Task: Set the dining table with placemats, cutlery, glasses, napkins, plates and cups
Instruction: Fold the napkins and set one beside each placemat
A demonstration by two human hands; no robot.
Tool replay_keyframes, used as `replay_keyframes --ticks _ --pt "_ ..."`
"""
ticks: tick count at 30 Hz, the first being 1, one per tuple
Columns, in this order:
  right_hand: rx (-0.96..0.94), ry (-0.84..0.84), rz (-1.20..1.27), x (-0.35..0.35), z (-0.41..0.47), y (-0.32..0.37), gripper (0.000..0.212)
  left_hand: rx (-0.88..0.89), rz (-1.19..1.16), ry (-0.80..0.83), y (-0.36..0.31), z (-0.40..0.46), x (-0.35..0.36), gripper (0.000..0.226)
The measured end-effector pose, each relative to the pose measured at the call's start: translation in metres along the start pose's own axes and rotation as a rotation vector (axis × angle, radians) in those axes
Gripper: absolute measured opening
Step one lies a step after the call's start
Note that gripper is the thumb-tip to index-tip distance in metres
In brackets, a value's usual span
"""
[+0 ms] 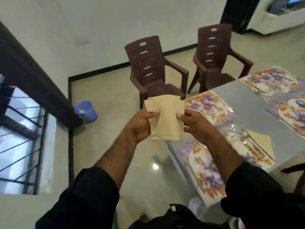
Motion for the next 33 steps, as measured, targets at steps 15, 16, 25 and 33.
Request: replay_keyframes --ticks 15,16,25,33 --pt "-0.055 0.167 -0.143 0.258 0.023 -0.008 0.033 0.003 -0.337 -0.412 -0.034 -0.071 -0.247 0.036" --pt "-0.063 0.167 -0.151 0.265 0.031 -0.008 0.035 0.001 -0.368 -0.441 -0.033 -0.067 -0.255 0.035" --pt "-0.255 0.144 -0.301 0.307 0.137 -0.001 0.022 -0.001 -0.434 -0.533 -0.067 0.003 -0.294 0.034" --pt "-0.376 0.143 -0.328 0.322 0.226 0.054 0.020 -0.006 -0.448 -0.553 -0.111 0.078 -0.297 0.037"
Point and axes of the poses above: each hand's wrist, its own z-axis towards the middle knuckle, its own x-axis out of the palm, y = z × x, the point moved 7 cm from there along z, towards the middle knuckle, and after that the axes turned 13 degrees about -y, right-handed, at the moved point
